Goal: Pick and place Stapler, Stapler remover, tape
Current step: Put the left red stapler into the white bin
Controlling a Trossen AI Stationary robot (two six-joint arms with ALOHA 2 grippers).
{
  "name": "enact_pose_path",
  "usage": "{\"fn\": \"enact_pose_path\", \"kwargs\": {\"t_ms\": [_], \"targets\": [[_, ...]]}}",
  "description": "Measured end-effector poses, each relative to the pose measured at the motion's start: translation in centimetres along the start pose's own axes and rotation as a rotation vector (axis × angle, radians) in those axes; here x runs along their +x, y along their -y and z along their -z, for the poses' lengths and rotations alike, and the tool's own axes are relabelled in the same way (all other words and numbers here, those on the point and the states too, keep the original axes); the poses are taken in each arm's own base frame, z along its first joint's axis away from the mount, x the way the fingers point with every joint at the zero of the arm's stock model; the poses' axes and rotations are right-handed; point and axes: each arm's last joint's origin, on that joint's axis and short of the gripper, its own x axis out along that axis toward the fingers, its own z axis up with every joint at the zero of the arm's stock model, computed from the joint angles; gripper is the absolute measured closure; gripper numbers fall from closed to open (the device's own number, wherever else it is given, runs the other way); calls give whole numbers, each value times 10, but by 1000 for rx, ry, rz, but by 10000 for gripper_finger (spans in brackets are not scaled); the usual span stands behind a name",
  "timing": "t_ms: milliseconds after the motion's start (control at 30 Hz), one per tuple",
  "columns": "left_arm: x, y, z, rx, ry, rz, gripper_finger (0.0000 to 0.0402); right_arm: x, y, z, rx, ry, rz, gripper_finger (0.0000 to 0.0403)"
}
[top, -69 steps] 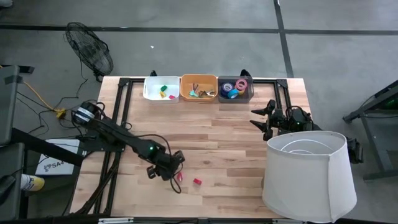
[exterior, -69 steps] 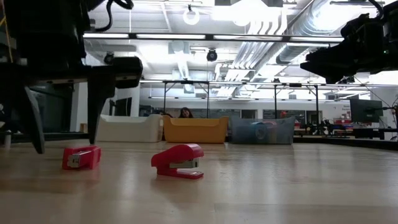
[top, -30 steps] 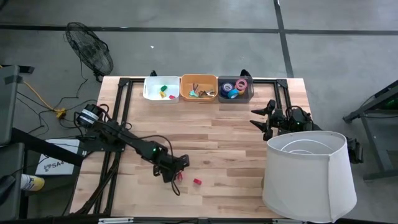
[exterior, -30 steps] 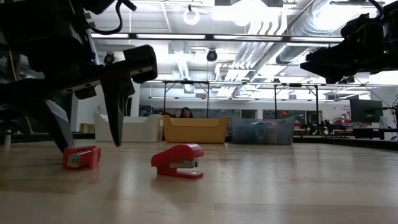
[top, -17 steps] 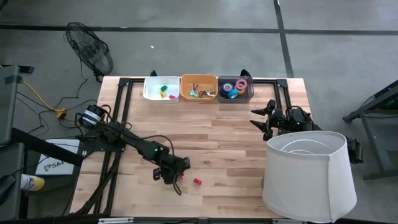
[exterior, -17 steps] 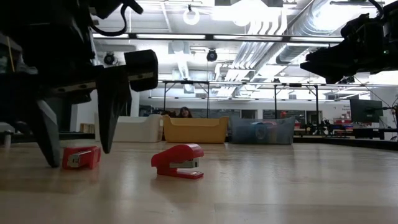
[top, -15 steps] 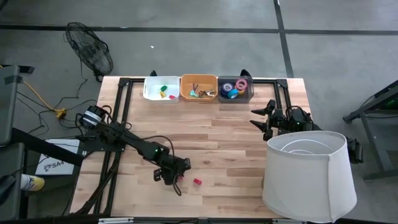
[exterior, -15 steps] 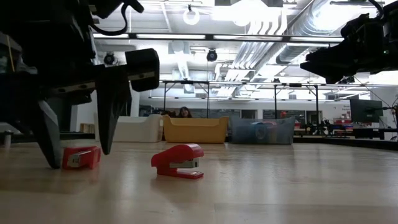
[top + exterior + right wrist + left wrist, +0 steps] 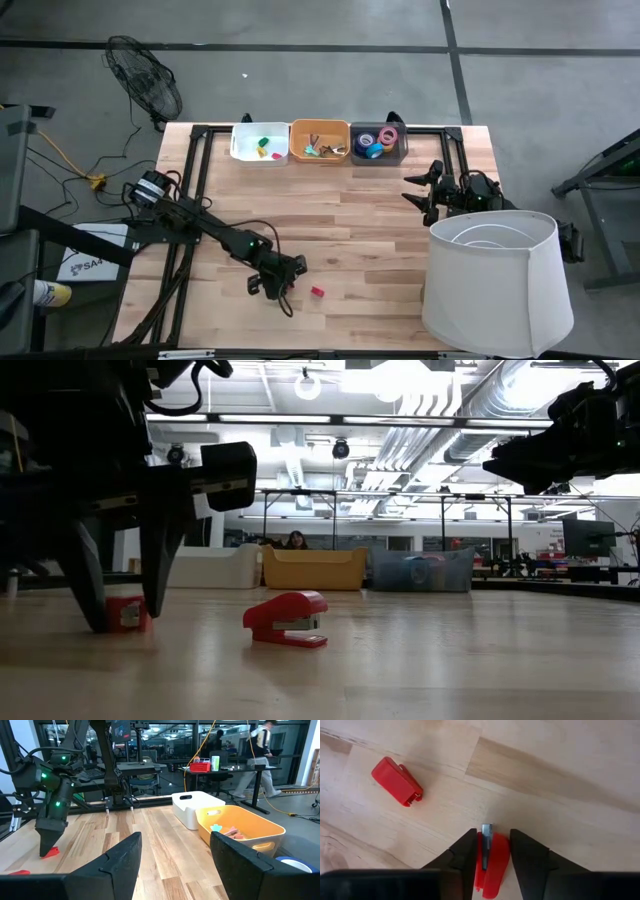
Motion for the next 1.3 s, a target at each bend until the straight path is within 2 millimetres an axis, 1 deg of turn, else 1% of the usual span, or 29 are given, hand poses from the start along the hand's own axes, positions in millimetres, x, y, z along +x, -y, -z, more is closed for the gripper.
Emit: {"fn": "enact_pose_path", "kwargs": {"t_ms": [367,533,667,900,1033,1200,1300], "targets": [[0,-1,-1,-56,12,-20,302,0,0,0,0,0,0,176],[-1,-7,-5,-83,41,-84,302,0,0,0,0,0,0,176],[-5,-13,-7,-92,-1,-128,303,0,0,0,0,0,0,176],[-22,-35,-1,-145,-246,-223,303,0,0,0,0,0,0,176],[-36,-54,6,-191,-405,-318,303,0,0,0,0,0,0,176],[-55,-75,29,-247,-626,-386,303,0,0,0,0,0,0,176],[-65,-85,53,-297,-744,-394,303,0,0,0,0,0,0,176]]}}
